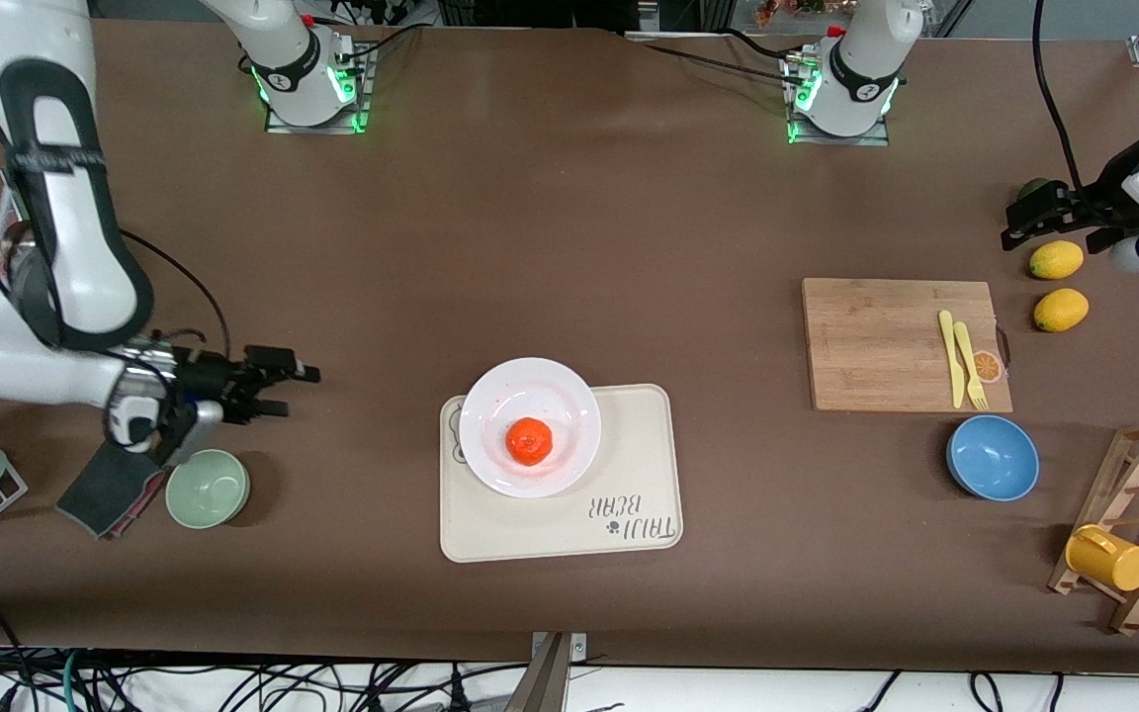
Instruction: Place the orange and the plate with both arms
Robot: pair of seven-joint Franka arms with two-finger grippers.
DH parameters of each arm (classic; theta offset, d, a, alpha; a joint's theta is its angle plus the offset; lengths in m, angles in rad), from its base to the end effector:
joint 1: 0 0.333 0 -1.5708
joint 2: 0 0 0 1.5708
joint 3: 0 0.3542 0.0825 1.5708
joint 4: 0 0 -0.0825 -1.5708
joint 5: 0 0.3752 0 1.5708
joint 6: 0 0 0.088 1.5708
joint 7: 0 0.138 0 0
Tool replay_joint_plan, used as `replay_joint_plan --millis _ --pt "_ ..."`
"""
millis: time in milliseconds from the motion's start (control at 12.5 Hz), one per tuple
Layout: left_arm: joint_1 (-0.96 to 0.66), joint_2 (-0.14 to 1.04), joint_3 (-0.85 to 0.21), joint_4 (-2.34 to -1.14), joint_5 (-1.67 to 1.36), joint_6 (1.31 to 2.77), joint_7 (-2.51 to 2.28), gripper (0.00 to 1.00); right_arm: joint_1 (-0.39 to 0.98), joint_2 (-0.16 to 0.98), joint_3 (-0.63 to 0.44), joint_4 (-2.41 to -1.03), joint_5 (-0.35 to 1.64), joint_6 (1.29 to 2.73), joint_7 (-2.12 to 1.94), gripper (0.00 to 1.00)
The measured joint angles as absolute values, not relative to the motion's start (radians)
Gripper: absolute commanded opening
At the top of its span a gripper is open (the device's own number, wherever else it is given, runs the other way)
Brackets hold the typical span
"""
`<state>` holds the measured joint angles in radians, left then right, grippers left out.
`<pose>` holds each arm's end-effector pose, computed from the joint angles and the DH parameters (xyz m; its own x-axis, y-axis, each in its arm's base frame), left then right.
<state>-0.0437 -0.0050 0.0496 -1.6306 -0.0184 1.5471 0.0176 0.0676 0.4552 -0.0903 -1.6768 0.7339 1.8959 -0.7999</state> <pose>0.5368 0.0007 0.6050 0.9969 -0.0122 -0.0781 -0.0106 -0.9997 0.0200 0.6596 0.0606 0.3510 0.9075 0.3788 0.1813 0.4092 -0.7002 -0.5851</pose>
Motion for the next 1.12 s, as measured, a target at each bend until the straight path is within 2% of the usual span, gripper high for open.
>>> replay_joint_plan --millis 240,561,801,1122 --pt "-0.044 -0.004 0.050 -1.630 -0.018 1.547 0.018 1.00 0.070 0.288 -0.095 -1.739 0.513 1.822 -0.616 1.00" --pt "-0.044 -0.002 0.050 -1.630 -0.018 1.546 0.018 1.00 0.070 0.101 -0.103 -1.750 0.224 1.725 -0.380 1.00" --pt "-0.044 -0.002 0.050 -1.630 -0.018 1.546 0.018 1.00 0.070 -0.025 -0.106 -1.751 0.095 1.623 -0.259 1.00" --pt "-0.044 -0.001 0.050 -1.630 -0.018 1.546 0.018 1.00 0.070 -0.048 -0.106 -1.751 0.044 1.617 -0.234 1.00"
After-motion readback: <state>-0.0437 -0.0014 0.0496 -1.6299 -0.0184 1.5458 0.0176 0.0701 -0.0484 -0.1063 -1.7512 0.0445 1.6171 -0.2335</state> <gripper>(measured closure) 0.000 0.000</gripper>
